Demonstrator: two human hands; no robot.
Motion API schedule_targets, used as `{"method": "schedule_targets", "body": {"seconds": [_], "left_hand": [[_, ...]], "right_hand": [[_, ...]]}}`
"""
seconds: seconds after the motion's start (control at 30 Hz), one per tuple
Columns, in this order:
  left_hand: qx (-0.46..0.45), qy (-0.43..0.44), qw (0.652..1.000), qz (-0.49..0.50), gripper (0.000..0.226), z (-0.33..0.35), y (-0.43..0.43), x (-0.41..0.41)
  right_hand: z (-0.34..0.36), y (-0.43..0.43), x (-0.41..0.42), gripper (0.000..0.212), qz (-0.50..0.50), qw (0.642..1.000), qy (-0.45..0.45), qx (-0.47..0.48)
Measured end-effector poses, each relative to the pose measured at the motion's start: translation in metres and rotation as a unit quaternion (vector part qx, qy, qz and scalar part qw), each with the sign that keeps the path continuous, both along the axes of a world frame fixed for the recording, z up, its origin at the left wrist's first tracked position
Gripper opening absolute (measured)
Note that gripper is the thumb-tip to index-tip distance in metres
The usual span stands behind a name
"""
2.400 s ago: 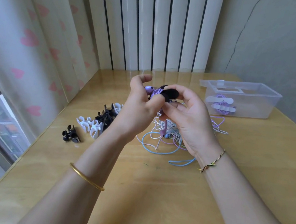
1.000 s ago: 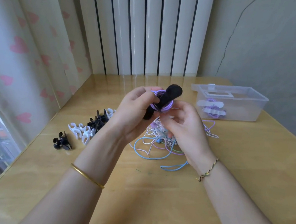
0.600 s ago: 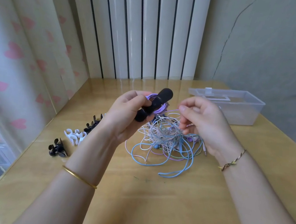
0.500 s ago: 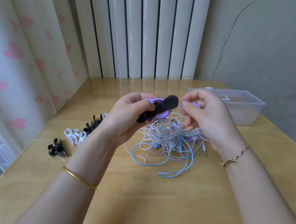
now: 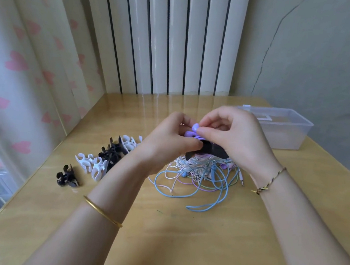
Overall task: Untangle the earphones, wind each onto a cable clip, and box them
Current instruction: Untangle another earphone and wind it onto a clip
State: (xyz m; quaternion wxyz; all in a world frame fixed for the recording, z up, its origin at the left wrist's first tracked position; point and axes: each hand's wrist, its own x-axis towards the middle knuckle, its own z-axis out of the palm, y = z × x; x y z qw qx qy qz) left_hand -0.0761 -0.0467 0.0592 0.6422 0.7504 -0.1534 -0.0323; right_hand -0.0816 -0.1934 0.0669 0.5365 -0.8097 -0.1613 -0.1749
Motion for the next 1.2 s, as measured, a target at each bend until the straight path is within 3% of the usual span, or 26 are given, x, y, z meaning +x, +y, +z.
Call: {"method": "schedule_targets", "body": {"seconds": [0.2, 0.33, 0.43, 0.53, 0.77, 1.0, 1.2], "left_hand": [[-0.107, 0.089, 0.988, -0.063, 0.018, 0.004, 0.001, 0.002], [-0.144, 0.118, 0.980, -0.075, 0.006, 0.007, -0.002, 0.002], [-0.169, 0.126, 0.976, -0.050, 0.019, 0.005, -0.005, 0.003], [-0.179, 0.128, 0.975, -0.018, 0.021, 0.005, -0.006, 0.006], [-0.242, 0.135, 0.961, 0.011, 0.019, 0.009, -0.013, 0.008], [-0.246, 0.035, 0.965, 0.086, 0.010, -0.004, -0.031, 0.005], [-0.245, -0.036, 0.962, 0.118, 0.018, -0.013, -0.059, 0.006]], "right_hand": [[-0.002, -0.020, -0.001, 0.016, 0.062, 0.996, -0.020, -0.056], [-0.001, -0.032, -0.001, 0.027, 0.150, 0.988, 0.046, 0.009], [-0.007, -0.036, 0.000, 0.026, 0.138, 0.990, 0.026, -0.011], [-0.012, -0.036, -0.001, 0.032, 0.143, 0.988, 0.042, 0.039], [-0.020, -0.029, 0.002, 0.039, 0.036, 0.991, -0.010, 0.127], [-0.029, -0.020, 0.007, 0.033, -0.070, 0.970, -0.016, 0.233], [-0.028, -0.022, 0.014, 0.020, -0.130, 0.951, -0.021, 0.280]]}}
